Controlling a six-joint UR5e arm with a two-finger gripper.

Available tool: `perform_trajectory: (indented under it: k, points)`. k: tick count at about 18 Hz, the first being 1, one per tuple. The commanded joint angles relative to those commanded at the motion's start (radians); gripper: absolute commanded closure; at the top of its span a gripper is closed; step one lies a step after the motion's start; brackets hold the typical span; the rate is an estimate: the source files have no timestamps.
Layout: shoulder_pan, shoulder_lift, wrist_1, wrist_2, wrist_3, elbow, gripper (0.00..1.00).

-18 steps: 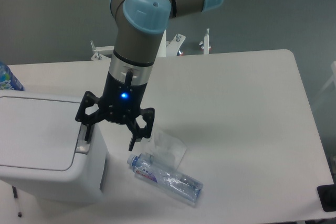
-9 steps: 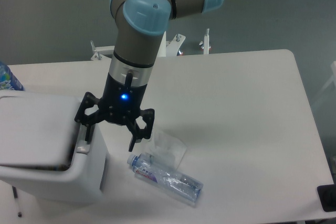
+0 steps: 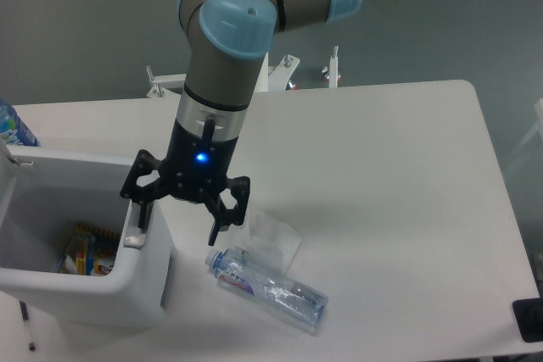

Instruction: Open the trash can

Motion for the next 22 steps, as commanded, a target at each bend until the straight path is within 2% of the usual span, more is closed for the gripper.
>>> perform_trajectory:
  k: [8, 16, 19, 22]
  points:
    - [0.000, 0.000, 0.000, -0.002, 0.000, 0.003, 0.00]
    - [0.014, 0.006, 0.000, -0.005, 0.000, 0.035, 0.00]
    - [0.041, 0.002, 0.000, -0.003, 0.009, 0.055, 0.00]
    - [0.104, -0.003, 0.017, 0.000, 0.017, 0.051, 0.00]
